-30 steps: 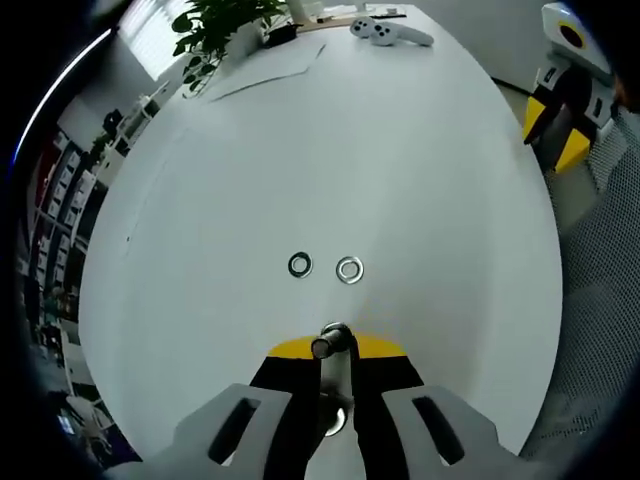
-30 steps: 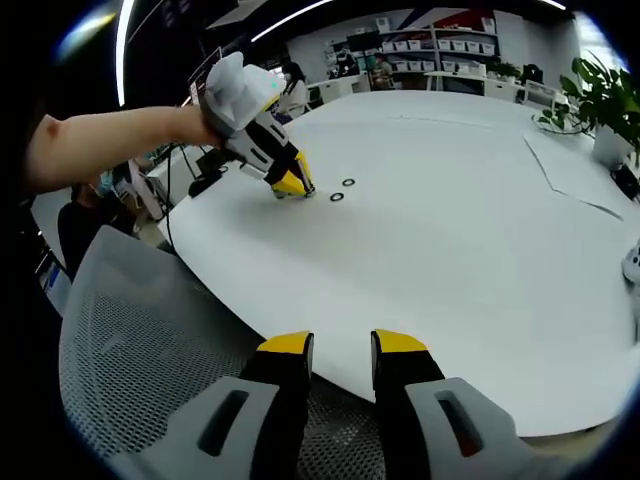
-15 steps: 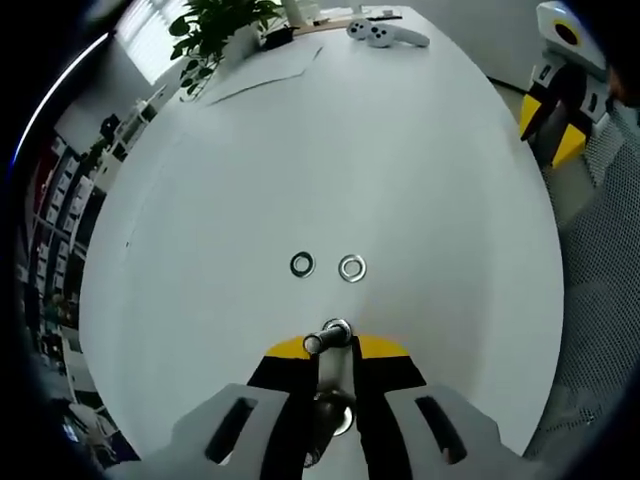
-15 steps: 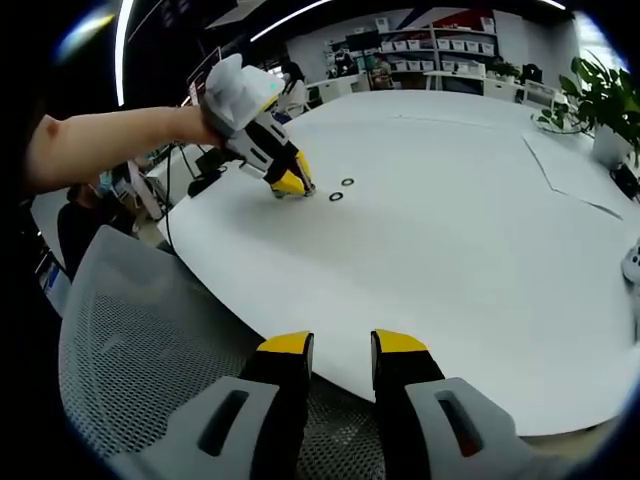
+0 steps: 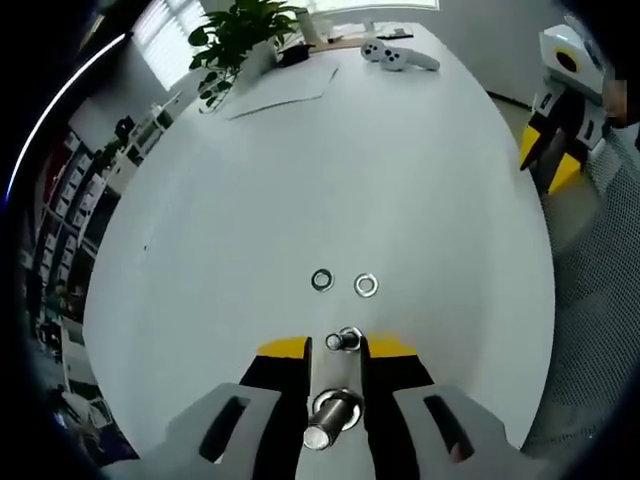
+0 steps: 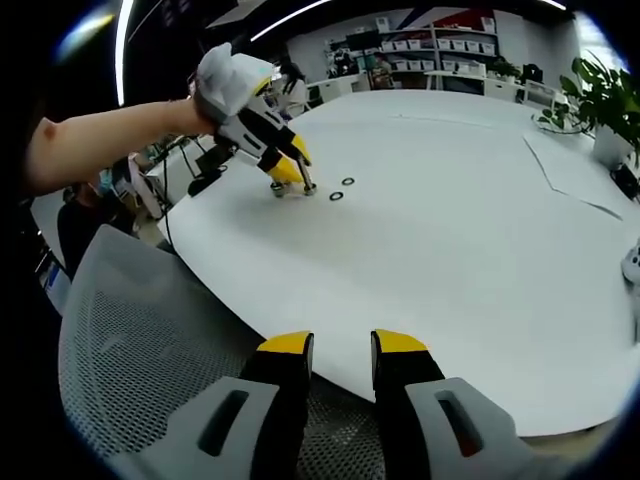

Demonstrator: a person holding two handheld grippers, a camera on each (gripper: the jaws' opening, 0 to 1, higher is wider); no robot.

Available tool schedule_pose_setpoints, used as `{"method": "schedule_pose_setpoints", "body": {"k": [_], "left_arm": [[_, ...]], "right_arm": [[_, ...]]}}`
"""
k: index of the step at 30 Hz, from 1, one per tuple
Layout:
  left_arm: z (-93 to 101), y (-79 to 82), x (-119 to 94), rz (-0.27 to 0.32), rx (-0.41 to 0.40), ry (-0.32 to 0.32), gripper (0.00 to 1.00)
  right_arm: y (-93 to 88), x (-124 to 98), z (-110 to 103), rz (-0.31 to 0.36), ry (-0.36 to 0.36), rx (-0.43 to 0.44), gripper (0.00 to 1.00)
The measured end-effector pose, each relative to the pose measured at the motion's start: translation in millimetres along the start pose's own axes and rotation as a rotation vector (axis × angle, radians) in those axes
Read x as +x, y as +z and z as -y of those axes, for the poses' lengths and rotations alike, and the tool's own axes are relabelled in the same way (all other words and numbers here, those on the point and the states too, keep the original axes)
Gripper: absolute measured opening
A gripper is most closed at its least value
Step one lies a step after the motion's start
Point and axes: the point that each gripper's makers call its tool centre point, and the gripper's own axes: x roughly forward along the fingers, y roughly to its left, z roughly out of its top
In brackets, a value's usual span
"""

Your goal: Place the washer onto the threaded stud by aligning its center hole with the stud, sliding it down to the base, and recovering from edge contact or off-axis alignment until the washer reaches the visible bottom stop.

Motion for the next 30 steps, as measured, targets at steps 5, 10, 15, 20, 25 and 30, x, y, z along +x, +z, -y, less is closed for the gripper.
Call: {"method": "schedule_pose_setpoints", "body": {"k": [5,10,15,20,25,30], "left_arm": [[-1.9,12.6,-9,0.042,0.002,0.019,0.22],[-0.8,22.1,-11,0.066,0.007,0.021,0.26],[0.8,27.3,-13,0.074,0.010,0.014,0.26],[4.0,27.8,-9,0.058,0.013,-0.006,0.26],[10.8,32.7,-4,0.049,0.034,-0.031,0.26],[15.9,31.7,5,0.025,0.046,-0.061,0.26]], "right_arm": [[-0.3,0,0,-0.002,0.001,0.000,0.26],[-0.2,0,-1,-0.001,0.003,-0.002,0.26],[0.3,0,-1,0.002,0.004,-0.002,0.26],[0.8,0,0,0.005,0.004,-0.002,0.26],[1.0,0,-1,0.005,0.006,-0.003,0.26],[1.2,0,-1,0.007,0.007,-0.003,0.26]]}}
